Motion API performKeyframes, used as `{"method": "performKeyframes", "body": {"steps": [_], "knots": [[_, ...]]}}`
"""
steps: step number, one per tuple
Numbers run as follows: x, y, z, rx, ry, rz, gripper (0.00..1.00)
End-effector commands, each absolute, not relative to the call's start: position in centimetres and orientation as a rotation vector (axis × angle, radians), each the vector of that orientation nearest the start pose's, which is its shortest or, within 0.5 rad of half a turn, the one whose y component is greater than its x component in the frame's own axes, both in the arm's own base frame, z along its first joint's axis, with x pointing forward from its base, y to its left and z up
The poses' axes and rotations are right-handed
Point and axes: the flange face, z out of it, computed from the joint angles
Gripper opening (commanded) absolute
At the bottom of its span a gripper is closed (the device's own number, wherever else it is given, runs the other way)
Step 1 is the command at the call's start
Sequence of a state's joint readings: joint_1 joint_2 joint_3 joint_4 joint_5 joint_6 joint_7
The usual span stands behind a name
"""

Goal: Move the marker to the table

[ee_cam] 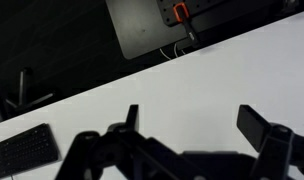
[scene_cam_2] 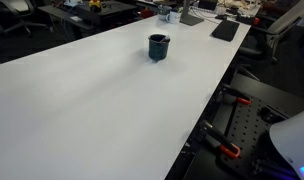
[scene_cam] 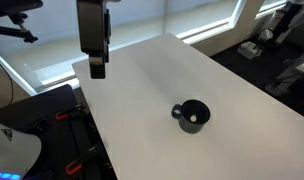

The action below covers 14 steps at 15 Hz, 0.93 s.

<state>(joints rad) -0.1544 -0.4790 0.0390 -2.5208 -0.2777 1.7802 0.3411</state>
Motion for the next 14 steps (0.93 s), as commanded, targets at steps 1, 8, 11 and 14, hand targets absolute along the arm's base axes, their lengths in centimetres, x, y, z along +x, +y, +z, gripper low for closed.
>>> {"method": "performKeyframes", "body": {"steps": [1,8,11,14], "knots": [[36.1,-6.6,42.7,-3.367,0.628,0.401,1.00],[37.1,-6.8,41.4,-3.380,0.661,0.418,1.00],[38.6,-7.2,39.1,-3.381,0.674,0.445,1.00],[40.8,-7.7,36.5,-3.405,0.756,0.393,1.00]]}}
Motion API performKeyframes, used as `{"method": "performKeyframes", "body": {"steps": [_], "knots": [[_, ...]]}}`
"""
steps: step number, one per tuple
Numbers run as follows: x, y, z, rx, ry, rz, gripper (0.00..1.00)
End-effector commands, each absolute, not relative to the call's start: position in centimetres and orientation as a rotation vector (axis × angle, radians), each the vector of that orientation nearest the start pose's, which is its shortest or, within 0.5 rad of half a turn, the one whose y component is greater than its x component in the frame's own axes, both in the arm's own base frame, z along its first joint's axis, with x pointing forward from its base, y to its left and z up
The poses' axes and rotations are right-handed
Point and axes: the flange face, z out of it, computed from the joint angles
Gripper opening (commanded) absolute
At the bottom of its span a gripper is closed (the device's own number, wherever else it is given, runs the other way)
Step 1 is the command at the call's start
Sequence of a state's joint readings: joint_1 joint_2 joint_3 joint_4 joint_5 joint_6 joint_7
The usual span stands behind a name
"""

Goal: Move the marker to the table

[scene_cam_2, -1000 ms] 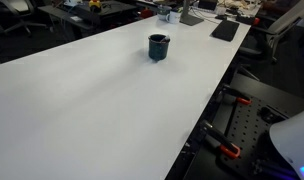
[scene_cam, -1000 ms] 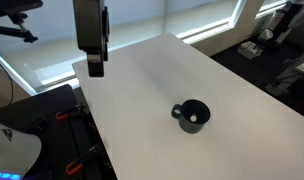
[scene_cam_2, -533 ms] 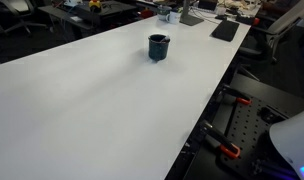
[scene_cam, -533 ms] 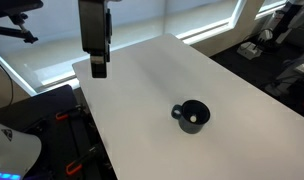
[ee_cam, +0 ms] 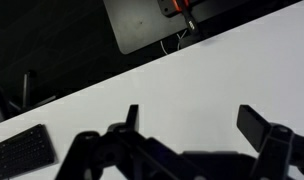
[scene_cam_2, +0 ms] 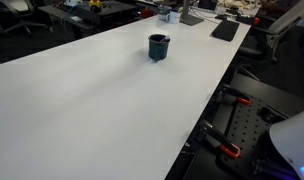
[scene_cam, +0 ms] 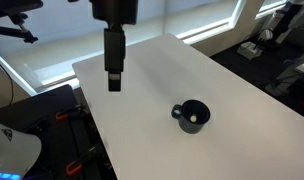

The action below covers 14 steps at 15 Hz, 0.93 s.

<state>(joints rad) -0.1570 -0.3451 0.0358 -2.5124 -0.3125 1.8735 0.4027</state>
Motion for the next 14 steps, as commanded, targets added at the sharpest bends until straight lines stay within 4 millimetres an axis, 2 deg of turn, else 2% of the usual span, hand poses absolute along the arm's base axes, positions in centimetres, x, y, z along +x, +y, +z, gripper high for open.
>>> {"method": "performKeyframes", "body": {"steps": [1,4,6,7,9,14], "knots": [[41.7,-8.0,35.8,-3.408,0.799,0.360,1.00],[44.6,-10.0,34.2,-3.402,1.056,0.172,1.00],[46.4,-12.1,33.6,-3.347,1.268,0.147,1.00],[44.4,-10.4,33.9,-3.382,1.112,0.180,1.00],[44.9,-11.2,33.2,-3.373,1.141,0.203,1.00],[44.9,-10.6,33.4,-3.380,1.122,0.194,1.00]]}}
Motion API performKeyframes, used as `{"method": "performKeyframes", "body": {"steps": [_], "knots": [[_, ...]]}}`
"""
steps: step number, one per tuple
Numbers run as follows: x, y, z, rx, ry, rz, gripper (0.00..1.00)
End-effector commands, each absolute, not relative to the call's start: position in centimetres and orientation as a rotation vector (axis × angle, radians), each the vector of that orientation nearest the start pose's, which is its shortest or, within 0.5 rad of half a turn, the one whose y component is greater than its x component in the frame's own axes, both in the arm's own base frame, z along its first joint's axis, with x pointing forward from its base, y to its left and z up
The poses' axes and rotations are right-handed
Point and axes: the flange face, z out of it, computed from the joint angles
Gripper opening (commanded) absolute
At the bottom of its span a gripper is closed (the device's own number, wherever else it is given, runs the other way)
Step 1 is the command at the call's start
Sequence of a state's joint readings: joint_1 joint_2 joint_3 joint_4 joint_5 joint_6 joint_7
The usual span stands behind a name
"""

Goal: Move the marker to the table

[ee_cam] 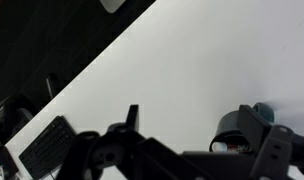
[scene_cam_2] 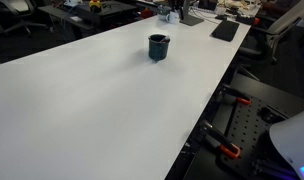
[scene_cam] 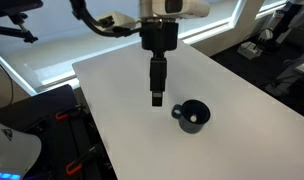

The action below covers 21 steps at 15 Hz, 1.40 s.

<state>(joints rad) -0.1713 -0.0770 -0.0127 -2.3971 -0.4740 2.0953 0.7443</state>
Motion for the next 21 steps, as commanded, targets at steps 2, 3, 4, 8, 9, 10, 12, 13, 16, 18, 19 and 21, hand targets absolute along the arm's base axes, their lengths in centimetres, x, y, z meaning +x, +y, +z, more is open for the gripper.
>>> {"method": "performKeyframes", "body": {"steps": [2,3,4,8,9,10,12,13,16,18,19,21], "knots": [[44.9,-10.6,33.4,-3.380,1.123,0.193,1.00],[45.3,-10.9,33.0,-3.385,1.138,0.199,1.00],[45.7,-11.3,32.5,-3.384,1.157,0.213,1.00],[47.2,-13.0,31.1,-3.370,1.191,0.273,1.00],[47.6,-13.4,30.8,-3.365,1.185,0.301,1.00],[48.1,-13.9,30.5,-3.360,1.174,0.325,1.00],[49.2,-14.9,30.0,-3.358,1.131,0.355,1.00],[49.8,-15.4,29.8,-3.358,1.110,0.372,1.00],[49.5,-15.7,29.5,-3.352,1.102,0.357,1.00],[50.1,-16.1,29.2,-3.351,1.094,0.368,1.00],[50.2,-16.1,29.1,-3.352,1.089,0.372,1.00],[50.2,-16.0,29.2,-3.353,1.085,0.374,1.00]]}}
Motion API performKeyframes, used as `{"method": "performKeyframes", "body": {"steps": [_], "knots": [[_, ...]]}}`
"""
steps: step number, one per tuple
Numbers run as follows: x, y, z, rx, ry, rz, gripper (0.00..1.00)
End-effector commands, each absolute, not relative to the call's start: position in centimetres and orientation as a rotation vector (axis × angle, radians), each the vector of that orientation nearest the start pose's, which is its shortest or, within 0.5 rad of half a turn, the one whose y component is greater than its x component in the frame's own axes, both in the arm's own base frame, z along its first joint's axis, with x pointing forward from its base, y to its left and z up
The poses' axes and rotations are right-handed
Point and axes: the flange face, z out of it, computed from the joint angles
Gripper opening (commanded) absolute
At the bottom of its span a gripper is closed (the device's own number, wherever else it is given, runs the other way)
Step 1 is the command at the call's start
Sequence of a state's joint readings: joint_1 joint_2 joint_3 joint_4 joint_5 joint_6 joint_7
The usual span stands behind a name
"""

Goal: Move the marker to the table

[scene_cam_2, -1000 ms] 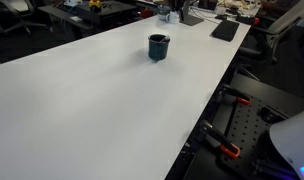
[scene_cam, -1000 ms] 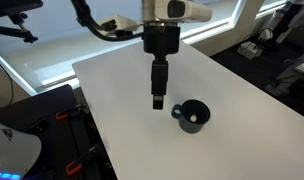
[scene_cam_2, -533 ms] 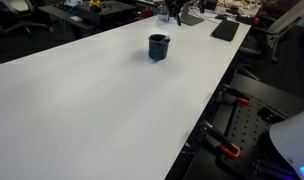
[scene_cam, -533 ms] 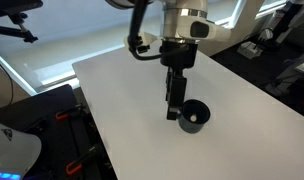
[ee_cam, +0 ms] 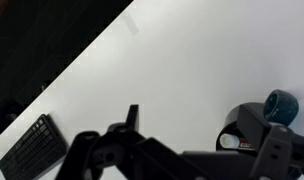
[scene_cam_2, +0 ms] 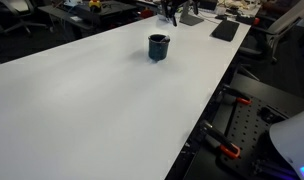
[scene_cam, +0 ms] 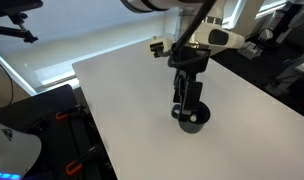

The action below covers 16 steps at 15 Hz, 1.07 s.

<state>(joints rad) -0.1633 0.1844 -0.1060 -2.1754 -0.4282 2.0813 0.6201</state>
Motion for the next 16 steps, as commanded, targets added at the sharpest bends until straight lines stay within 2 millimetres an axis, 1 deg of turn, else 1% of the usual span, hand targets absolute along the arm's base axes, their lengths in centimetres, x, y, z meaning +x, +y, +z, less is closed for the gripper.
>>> {"method": "performKeyframes", "body": {"steps": [1,3,9,11,12,14,15,16], "knots": [[50.2,-16.0,29.2,-3.353,1.085,0.374,1.00],[50.3,-16.0,29.2,-3.353,1.085,0.373,1.00],[52.4,-16.7,27.2,-3.379,1.019,0.456,1.00],[53.4,-16.9,26.6,-3.392,0.947,0.485,1.00],[54.0,-17.1,26.3,-3.400,0.880,0.508,1.00],[55.1,-17.4,25.8,-3.393,0.680,0.557,1.00],[55.6,-17.5,25.6,-3.401,0.619,0.573,1.00],[54.4,-17.1,25.6,-3.405,0.724,0.511,1.00]]}}
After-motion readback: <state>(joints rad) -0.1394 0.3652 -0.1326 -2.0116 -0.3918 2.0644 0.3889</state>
